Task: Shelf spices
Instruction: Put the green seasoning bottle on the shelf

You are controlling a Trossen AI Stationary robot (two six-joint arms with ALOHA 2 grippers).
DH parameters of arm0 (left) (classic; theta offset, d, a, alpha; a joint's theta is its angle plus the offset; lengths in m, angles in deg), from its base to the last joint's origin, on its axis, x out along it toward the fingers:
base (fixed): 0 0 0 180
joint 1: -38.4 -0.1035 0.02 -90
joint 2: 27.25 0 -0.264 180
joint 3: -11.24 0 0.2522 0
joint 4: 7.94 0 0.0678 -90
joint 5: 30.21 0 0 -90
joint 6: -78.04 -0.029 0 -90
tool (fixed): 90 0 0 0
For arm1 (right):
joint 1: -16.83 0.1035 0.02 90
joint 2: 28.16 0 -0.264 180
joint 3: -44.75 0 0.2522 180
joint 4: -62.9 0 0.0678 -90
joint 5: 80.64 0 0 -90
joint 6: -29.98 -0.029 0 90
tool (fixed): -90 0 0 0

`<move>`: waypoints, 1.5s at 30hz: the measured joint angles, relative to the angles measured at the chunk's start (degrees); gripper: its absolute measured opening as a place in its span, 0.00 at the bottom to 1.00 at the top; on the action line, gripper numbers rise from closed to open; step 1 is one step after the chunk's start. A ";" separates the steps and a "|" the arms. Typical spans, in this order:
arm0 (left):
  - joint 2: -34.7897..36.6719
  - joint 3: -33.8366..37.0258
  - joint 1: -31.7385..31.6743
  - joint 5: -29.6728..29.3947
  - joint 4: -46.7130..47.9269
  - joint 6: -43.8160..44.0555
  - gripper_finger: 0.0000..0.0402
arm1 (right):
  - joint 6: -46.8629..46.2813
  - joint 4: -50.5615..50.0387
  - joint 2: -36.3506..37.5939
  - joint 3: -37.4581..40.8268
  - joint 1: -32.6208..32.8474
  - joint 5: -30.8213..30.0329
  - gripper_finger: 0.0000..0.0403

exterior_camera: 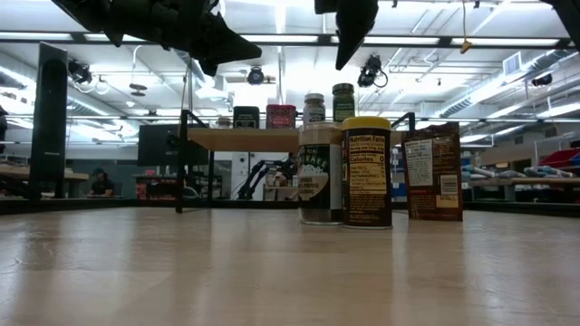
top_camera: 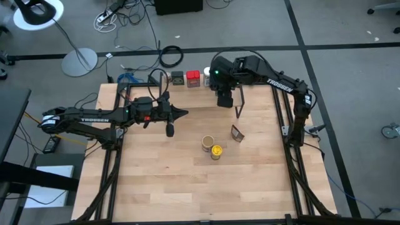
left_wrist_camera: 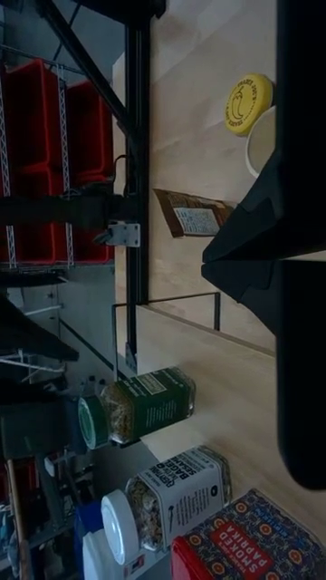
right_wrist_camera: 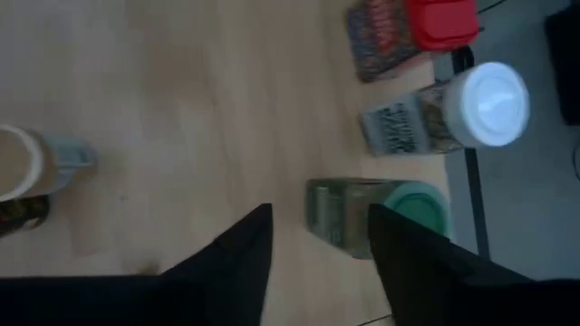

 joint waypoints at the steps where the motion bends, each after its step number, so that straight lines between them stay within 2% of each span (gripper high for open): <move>1: 0.00 0.00 0.00 0.00 -0.06 -0.01 0.00 | -0.75 -0.45 0.00 0.00 0.43 -0.04 0.40; 7: 0.01 0.00 0.00 -0.01 -0.06 0.01 0.00 | -4.85 -5.34 0.00 0.00 1.14 -0.49 0.06; 8: 0.02 0.00 0.00 0.00 -0.10 0.01 0.00 | -5.44 -5.97 0.00 0.00 0.88 -0.44 0.03; 14: 0.01 0.00 0.00 -0.02 -0.19 0.03 0.00 | -6.12 -6.01 -0.46 0.10 -0.80 -0.07 0.01; 22: 0.00 0.00 0.04 0.00 0.02 0.38 0.00 | -5.42 -3.51 -0.50 5.91 -3.51 1.96 0.00; 28: 0.00 0.00 0.04 0.00 0.12 0.19 0.00 | -3.41 1.05 -0.50 10.85 -4.71 4.06 0.00; 36: 0.00 0.00 0.04 0.00 0.27 0.12 0.00 | -2.19 8.36 -0.31 16.93 -5.71 3.70 0.00; 45: 0.00 0.00 0.04 -0.01 0.32 0.03 0.00 | -2.19 12.77 -0.13 18.65 -5.91 4.08 0.00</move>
